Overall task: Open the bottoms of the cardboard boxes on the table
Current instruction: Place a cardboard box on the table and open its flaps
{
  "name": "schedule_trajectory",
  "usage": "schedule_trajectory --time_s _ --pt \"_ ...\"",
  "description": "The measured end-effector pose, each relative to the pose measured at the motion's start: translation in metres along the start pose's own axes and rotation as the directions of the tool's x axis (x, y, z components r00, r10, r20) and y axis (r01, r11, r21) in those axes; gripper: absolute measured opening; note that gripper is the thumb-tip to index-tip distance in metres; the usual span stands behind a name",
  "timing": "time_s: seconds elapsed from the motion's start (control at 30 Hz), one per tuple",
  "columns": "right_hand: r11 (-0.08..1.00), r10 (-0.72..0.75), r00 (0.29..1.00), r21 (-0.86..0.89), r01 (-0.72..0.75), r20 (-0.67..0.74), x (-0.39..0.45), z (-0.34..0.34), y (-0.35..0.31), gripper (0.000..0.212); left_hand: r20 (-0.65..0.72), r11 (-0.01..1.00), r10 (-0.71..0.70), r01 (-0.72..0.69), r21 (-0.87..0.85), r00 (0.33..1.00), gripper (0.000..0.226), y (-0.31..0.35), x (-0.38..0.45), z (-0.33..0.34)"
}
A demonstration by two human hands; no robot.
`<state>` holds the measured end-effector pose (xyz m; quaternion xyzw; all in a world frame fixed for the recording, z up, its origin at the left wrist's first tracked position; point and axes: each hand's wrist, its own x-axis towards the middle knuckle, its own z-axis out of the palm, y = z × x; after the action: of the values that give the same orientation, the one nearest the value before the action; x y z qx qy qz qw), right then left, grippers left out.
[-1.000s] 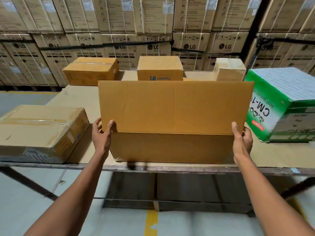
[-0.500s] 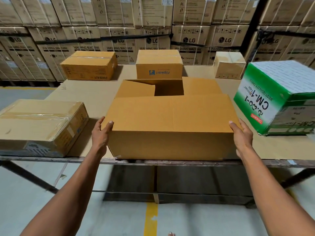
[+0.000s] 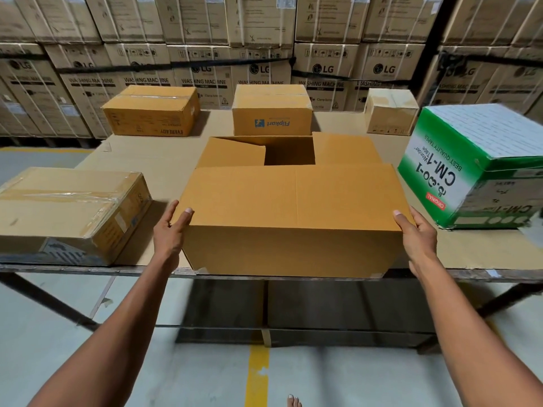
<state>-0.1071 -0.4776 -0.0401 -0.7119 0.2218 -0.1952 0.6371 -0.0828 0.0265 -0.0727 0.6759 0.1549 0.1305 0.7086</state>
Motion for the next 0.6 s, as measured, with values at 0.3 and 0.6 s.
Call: schedule_trajectory --time_s 0.3,0.6 --pt "1.000 0.022 1.000 -0.018 -0.022 0.007 0.0035 0.0022 -0.0049 0.060 0.010 1.000 -0.028 0.028 -0.001 1.000 0.065 0.0061 -0.0043 -0.0012" --pt "0.999 0.034 0.999 -0.036 -0.034 0.008 0.0065 0.0021 -0.0034 0.060 0.010 0.999 -0.042 0.042 0.024 0.999 0.085 0.0050 -0.0049 -0.0045"
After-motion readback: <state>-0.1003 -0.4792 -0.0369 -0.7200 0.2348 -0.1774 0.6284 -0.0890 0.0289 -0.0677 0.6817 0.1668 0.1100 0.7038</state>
